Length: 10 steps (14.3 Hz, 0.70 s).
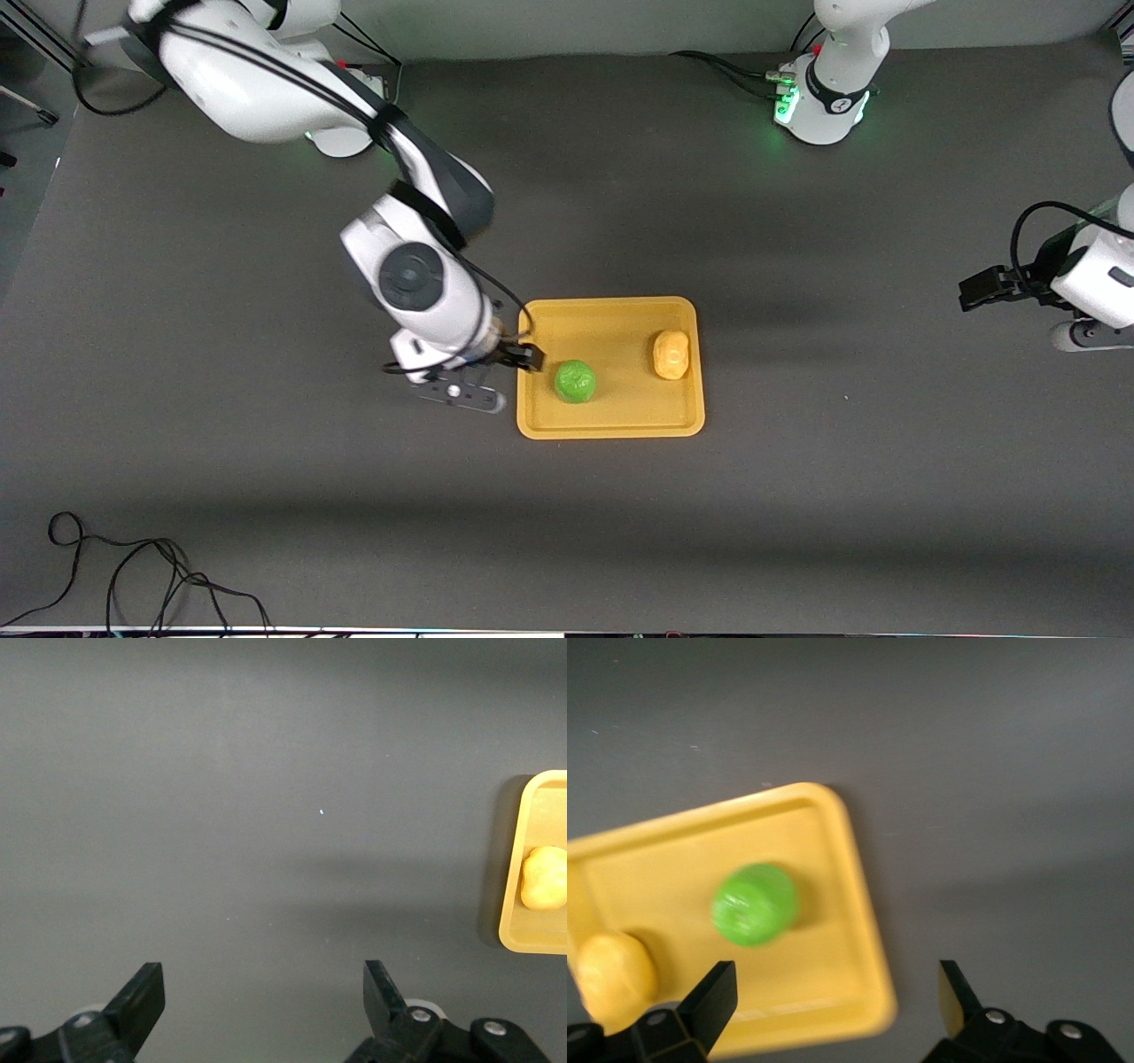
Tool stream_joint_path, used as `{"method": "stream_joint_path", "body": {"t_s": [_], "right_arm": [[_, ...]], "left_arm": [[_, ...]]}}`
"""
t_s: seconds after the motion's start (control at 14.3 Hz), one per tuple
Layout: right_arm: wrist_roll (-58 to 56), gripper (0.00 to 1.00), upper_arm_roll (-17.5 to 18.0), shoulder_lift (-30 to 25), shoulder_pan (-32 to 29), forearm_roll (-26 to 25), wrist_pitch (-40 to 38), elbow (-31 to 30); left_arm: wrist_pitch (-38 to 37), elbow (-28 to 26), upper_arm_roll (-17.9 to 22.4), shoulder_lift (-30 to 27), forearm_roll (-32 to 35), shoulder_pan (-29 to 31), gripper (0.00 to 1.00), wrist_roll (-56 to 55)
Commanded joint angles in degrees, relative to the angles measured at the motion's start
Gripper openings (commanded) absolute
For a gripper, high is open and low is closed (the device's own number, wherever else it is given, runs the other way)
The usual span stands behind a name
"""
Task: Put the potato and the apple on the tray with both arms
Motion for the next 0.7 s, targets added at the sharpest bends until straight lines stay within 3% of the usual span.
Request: {"method": "stream_joint_path", "body": {"t_s": [0.0,0.14,0.28,0.49,0.63], "right_arm": [[-4.9,1.00,-1.5,-6.4,-1.6,-0.2,-5.3,-2.8],[-16.8,1.00,-5.6,-10.7,-2.3,3.4,-5.9,-4.6],[-26.9,1.00,-15.3,-15.9,-1.7,13.9,-6.6,-6.3],[-38.1,1.00,-22.9,-22.9,-1.6,14.8,-7.9,-11.9],[-42.5,1.00,-27.1,-30.6,-1.6,14.8,-7.7,-19.3]], "left_arm": [[1.5,-0.9,13.4,-1.4,-1.2,-14.0,1.00,1.2],[1.6,-0.9,16.0,-1.5,-2.1,-17.2,1.00,1.4],[1.6,-0.9,16.1,-1.5,-2.1,-16.9,1.00,1.8],[1.1,-0.8,16.1,-1.8,-2.9,-14.2,1.00,5.5],[0.2,-0.9,16.1,-2.8,-3.2,-13.1,1.00,8.3]]}}
